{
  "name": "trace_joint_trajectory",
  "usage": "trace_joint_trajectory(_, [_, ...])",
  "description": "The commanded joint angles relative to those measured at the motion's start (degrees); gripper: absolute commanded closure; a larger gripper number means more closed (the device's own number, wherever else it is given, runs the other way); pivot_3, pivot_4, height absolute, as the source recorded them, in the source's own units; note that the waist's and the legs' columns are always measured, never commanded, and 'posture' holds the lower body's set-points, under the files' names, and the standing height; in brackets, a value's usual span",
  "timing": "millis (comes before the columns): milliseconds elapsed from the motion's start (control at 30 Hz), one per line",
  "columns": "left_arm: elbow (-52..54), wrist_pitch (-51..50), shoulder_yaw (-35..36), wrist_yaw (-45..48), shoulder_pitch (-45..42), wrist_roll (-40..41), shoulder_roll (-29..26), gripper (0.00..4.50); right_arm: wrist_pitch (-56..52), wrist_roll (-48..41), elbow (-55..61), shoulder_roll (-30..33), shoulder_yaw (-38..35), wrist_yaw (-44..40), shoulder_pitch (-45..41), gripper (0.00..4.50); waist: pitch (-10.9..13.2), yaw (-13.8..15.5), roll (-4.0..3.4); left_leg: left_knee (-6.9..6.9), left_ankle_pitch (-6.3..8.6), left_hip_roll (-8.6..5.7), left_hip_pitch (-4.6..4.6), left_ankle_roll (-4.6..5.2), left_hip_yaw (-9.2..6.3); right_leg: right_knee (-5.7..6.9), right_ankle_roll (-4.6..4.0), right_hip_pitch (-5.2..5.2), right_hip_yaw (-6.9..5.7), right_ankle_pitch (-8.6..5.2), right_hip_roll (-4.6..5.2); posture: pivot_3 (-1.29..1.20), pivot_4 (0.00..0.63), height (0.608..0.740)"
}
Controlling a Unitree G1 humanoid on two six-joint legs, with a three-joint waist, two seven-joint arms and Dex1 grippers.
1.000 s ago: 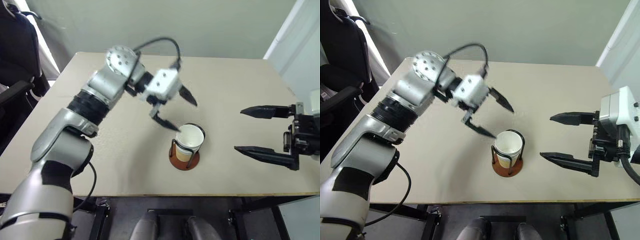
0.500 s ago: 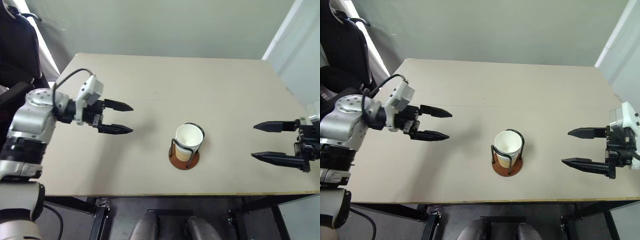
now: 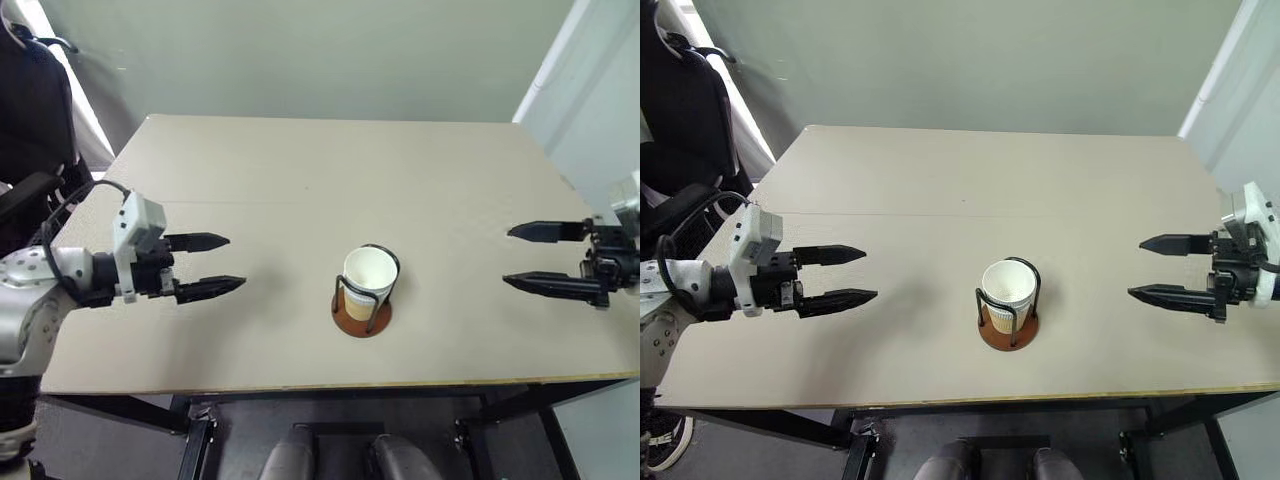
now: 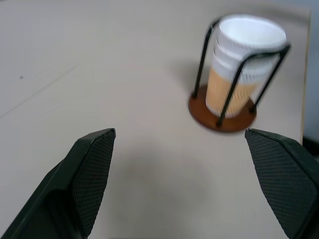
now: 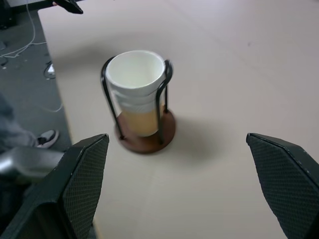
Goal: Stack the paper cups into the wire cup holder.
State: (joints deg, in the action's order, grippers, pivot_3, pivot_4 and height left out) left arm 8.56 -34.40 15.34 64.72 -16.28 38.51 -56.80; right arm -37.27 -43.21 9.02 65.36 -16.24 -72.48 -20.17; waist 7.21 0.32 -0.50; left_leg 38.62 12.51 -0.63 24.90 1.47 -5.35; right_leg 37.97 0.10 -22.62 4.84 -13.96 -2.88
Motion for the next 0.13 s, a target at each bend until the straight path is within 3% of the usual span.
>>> trace_joint_trajectory(33, [3.03,-0.95,2.72,-2.54,-0.69,1.08,0.28,0.04,3.1,2.61,-1.31,-1.93,2.25,0.66,-4.17,0.0,0.0,-0.07,0.0,-0.06,0.0,0.0,0.0,0.0,0.0,0.0,0.0,-0.02,0.0,0.02,0.0,0.0,0.15,0.74])
trace_joint_trajectory(133, [3.37,-1.29,3.21,-4.04,-1.13,1.53,0.89,0.04,4.13,4.21,-2.95,-3.94,4.29,0.51,-7.15,0.0,0.0,-0.07,0.0,-0.33,-0.03,0.0,-0.01,-0.05,0.0,-0.02,-0.01,-0.08,-0.01,0.05,0.0,0.0,0.15,0.74])
